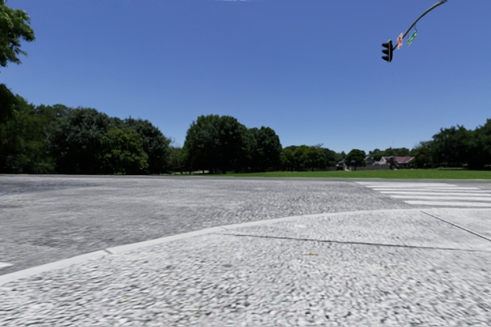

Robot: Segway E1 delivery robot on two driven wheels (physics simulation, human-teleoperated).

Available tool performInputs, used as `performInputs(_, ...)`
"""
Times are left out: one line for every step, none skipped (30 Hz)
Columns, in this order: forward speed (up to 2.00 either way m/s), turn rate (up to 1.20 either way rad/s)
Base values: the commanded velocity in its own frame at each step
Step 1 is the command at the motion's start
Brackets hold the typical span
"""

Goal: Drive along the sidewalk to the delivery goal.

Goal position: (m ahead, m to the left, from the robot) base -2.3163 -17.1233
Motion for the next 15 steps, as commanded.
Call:
performInputs(2.0, 0.0)
performInputs(1.93, 0.0)
performInputs(1.69, 0.0)
performInputs(1.37, 0.0)
performInputs(1.15, -0.13)
performInputs(1.0, -0.31)
performInputs(0.93, -0.51)
performInputs(0.93, -0.51)
performInputs(0.87, -0.71)
performInputs(0.84, -0.9)
performInputs(0.84, -1.05)
performInputs(0.84, -1.2)
performInputs(0.84, -1.2)
performInputs(0.83, -1.2)
performInputs(0.83, -1.2)
